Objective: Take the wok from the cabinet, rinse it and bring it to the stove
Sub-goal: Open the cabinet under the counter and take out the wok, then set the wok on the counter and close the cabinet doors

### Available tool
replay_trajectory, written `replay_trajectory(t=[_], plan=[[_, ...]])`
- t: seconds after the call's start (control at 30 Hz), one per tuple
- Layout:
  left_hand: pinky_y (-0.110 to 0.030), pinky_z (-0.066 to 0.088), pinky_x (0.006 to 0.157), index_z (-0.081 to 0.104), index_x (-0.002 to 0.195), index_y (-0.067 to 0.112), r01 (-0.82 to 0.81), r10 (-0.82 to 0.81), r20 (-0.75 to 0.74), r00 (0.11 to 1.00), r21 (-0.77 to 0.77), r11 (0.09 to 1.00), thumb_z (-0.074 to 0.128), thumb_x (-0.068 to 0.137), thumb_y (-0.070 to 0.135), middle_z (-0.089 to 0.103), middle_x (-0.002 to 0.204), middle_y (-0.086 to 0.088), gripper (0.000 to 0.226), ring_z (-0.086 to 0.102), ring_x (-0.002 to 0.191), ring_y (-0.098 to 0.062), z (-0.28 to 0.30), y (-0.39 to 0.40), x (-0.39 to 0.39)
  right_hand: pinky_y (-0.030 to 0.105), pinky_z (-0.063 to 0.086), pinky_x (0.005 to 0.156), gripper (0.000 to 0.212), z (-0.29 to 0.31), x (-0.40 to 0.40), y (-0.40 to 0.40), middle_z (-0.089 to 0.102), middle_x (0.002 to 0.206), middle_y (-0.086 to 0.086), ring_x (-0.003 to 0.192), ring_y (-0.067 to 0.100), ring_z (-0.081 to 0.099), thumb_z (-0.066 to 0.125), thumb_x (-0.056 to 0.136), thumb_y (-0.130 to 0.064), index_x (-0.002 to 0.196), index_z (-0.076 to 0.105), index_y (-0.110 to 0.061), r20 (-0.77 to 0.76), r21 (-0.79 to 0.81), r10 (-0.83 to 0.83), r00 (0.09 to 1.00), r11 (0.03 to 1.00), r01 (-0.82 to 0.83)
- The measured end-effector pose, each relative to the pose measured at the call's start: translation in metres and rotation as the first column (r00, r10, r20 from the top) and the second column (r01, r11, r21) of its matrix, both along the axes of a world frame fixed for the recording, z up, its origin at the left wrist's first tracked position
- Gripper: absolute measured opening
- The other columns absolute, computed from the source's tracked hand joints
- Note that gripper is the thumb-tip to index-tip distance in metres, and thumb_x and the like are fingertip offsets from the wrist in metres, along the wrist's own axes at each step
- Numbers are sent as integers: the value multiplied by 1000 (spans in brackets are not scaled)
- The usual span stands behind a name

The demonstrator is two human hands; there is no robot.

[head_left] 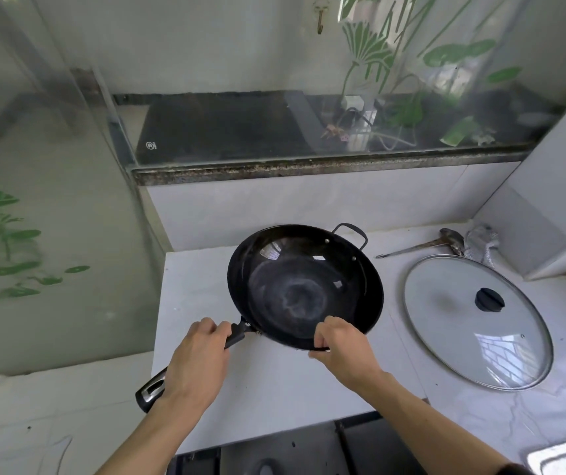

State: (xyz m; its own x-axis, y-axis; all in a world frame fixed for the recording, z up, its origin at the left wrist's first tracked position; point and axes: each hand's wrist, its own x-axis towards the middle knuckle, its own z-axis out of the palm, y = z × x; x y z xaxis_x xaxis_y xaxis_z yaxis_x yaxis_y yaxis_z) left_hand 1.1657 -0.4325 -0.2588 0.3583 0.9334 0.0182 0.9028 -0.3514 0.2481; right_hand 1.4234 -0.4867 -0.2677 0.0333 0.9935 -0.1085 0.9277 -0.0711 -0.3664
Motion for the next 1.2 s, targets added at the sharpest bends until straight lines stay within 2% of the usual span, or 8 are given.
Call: replay_trajectory(t=[0.17, 0.27, 0.47, 0.6, 0.67, 0.8, 1.0, 1.2], plan=[[-31, 48, 45, 63, 91, 15, 6, -5, 49, 999, -21, 1000, 83, 63, 8, 52, 80, 2, 34, 53, 69, -20, -31, -10, -11, 14, 26, 55, 17, -12, 0, -9, 44, 81, -11, 70, 7, 42, 64, 88, -24, 79, 50, -22, 17, -54, 122, 992, 991, -121], [-31, 48, 44, 63, 92, 14, 2, 0, 85, 996, -19, 1000, 84, 61, 7, 54, 82, 0, 38, 55, 70, -22, -43, -15, -13, 18, 36, 63, 5, -15, 4, -8, 47, 86, -10, 79, 12, 49, 60, 90, -22, 88, 57, -19, 5, -72, 200, 980, 977, -199], [-34, 50, 47, 60, 97, 17, -56, 60, 101, 993, -45, 997, 80, 65, 2, 53, 84, 0, 41, 54, 74, -23, -54, -13, -15, 33, 47, 71, 9, -19, 6, -6, 51, 89, -7, 83, 15, 52, 64, 89, -27, 89, 58, -20, -21, -97, 212, 977, 972, -213], [-35, 50, 50, 59, 98, 17, -78, 84, 100, 991, -58, 995, 78, 67, 0, 54, 85, -1, 40, 53, 75, -24, -61, -19, -15, 26, 44, 74, 9, -21, 9, -13, 54, 93, -7, 87, 15, 53, 63, 91, -26, 94, 61, -19, -23, -59, 218, 976, 974, -219], [-34, 49, 52, 60, 99, 15, -79, 83, 99, 992, -43, 996, 78, 67, -2, 55, 87, -2, 40, 53, 77, -24, -64, -24, -14, 23, 40, 79, 12, -21, 11, -18, 56, 98, -6, 92, 14, 53, 60, 93, -25, 102, 63, -19, -14, -32, 219, 976, 975, -219], [-33, 48, 54, 60, 98, 16, -87, 88, 52, 995, -21, 996, 77, 68, -2, 56, 87, -2, 39, 52, 75, -23, -63, -29, -10, 27, 41, 92, 23, -22, 17, -29, 59, 111, -6, 105, 14, 52, 59, 93, -29, 114, 62, -21, -2, 7, 216, 976, 976, -216], [-38, 50, 65, 63, 106, 16, -80, 87, -104, 991, 64, 995, 83, 63, 22, 63, 96, -4, 47, 57, 83, -29, -41, -48, -9, 30, 37, 105, 42, -22, 30, -54, 53, 130, -5, 121, 16, 45, 62, 91, -34, 130, 53, -23, 22, 65, 229, 973, 971, -230], [-42, 50, 80, 63, 110, 15, -233, 237, -54, 970, 57, 971, 75, 75, 27, 63, 107, -4, 38, 57, 98, -30, -26, -112, -18, 33, 38, 103, 44, -32, 32, -89, 52, 134, -1, 124, 21, 45, 67, 87, -30, 128, 55, -19, -39, 163, 236, 971, 960, -227]])
